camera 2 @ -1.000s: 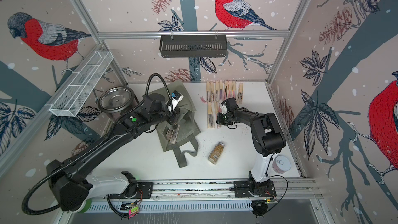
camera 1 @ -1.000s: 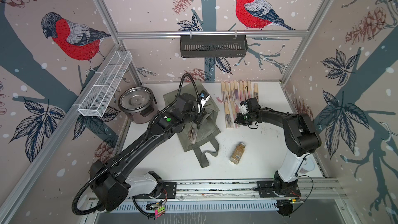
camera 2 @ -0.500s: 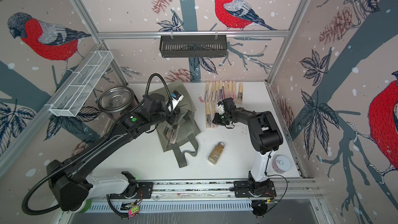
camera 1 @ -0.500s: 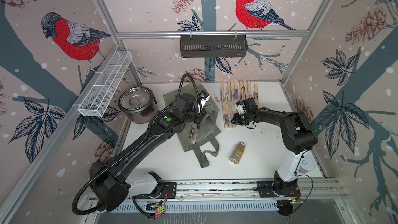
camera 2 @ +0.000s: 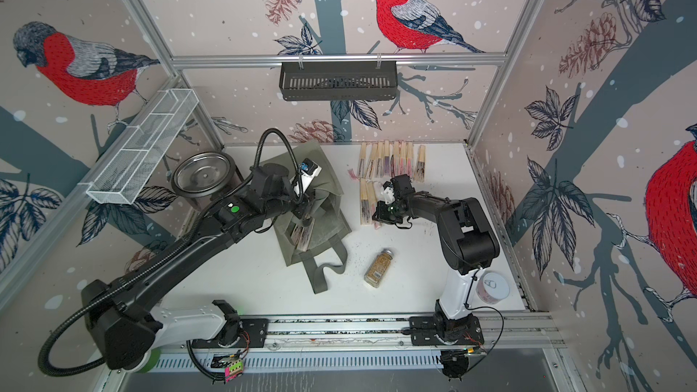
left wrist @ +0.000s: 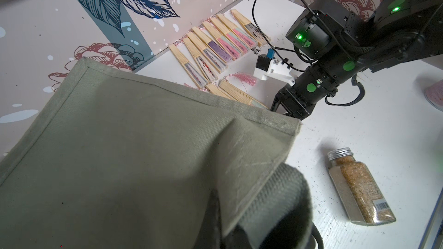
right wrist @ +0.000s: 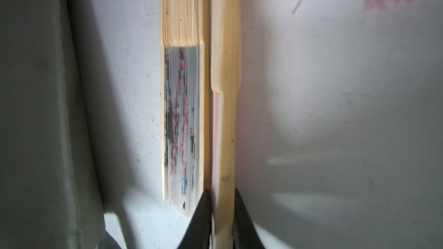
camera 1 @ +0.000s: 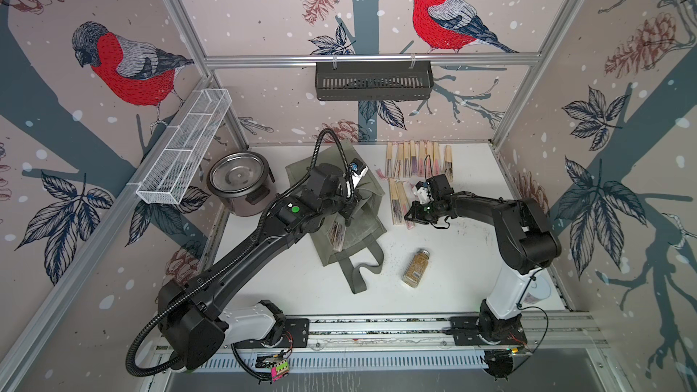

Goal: Take out the folding fans from the tote bags
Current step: Place the folding fan at the center of the board.

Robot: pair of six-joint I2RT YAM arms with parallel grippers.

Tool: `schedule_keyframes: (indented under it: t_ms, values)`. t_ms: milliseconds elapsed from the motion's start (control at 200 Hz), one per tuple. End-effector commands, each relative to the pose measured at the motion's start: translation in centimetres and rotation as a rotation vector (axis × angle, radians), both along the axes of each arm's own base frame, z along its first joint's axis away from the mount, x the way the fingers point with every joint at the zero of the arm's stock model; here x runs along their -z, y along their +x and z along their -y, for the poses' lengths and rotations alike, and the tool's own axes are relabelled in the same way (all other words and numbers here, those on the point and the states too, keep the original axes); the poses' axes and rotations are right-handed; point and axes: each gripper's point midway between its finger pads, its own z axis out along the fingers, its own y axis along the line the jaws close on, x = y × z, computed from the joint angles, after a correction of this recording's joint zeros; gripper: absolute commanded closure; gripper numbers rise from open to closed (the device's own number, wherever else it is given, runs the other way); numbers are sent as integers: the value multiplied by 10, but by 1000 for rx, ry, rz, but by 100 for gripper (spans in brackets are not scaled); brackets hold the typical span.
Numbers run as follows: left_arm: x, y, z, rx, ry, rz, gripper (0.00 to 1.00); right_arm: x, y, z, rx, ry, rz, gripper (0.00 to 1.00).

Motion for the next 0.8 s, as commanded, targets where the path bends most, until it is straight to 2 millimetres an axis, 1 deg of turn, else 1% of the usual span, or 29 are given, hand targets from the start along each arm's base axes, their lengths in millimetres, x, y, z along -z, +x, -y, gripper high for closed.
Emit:
schedule_keyframes:
  t_ms: [0,135,215,335,430,560,630,680,725,795]
  values:
    - [-8,2,1,3,-7,32,100,3,2,-4,-3,5,-10,79]
    - [-7,2,1,4,-7,31,100,2,3,-5,-7,2,-6,75]
    - [-7,3,1,3,-5,31,100,0,4,-4,-4,-6,0,67]
    - [-6,3,2,3,-4,29,100,-10,9,2,14,-35,27,58]
    - [-7,2,2,5,-6,29,100,-22,16,11,46,-90,65,52]
    - [-8,2,1,4,-9,34,100,-53,20,15,71,-98,158,49]
    - [-9,2,1,4,-10,35,100,-68,15,16,87,-87,206,49]
    - [-8,2,1,2,-7,34,100,-75,7,17,107,-70,229,49]
    - [-8,2,1,2,-8,35,100,-81,-4,13,119,-37,249,49]
    - [-8,2,1,3,-9,34,100,-93,-27,0,104,17,286,50]
